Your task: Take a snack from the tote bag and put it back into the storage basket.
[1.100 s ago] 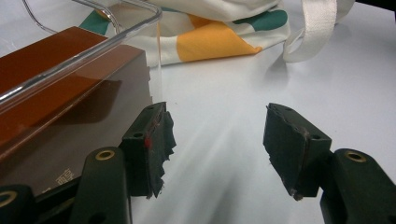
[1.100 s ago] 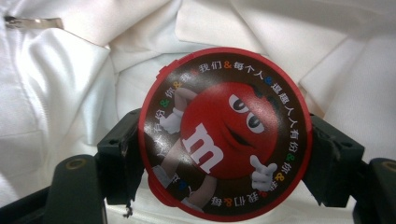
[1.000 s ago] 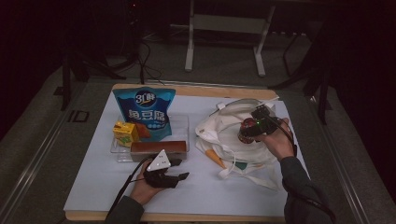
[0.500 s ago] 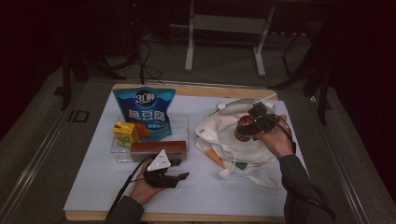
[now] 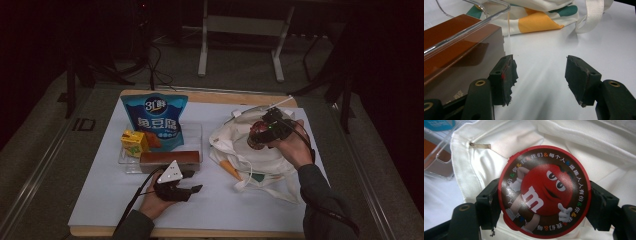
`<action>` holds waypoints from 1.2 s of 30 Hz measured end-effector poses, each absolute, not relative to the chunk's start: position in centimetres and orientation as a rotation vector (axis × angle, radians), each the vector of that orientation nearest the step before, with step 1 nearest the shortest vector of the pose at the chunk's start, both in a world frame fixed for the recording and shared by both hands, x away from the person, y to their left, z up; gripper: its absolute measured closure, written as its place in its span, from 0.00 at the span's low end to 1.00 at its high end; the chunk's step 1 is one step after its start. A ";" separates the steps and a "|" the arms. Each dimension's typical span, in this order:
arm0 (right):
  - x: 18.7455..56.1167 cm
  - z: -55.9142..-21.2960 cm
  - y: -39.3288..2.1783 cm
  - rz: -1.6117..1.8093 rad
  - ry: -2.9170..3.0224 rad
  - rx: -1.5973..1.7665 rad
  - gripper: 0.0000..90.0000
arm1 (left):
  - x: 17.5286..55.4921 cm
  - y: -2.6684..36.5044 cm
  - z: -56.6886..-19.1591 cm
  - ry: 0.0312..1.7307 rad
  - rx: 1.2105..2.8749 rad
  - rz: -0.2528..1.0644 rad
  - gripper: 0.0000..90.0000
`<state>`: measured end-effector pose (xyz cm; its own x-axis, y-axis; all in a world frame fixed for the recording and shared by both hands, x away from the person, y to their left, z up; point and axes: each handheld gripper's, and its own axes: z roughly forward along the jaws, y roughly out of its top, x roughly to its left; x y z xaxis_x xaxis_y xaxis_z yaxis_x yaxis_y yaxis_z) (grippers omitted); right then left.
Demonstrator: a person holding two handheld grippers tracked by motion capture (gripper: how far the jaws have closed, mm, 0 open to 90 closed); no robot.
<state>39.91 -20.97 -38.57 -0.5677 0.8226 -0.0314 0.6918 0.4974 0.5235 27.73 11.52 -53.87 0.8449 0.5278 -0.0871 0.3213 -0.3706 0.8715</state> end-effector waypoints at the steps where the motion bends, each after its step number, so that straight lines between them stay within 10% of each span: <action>1: 39.9 -38.5 -20.9 0.680 2.468 1.278 0.29 | 27.7 11.5 -53.9 0.625 1.989 0.252 0.45; 36: 39.4 -37.0 -17.5 0.740 2.511 1.187 0.29 | 27.7 11.5 -53.9 0.625 1.989 0.250 0.45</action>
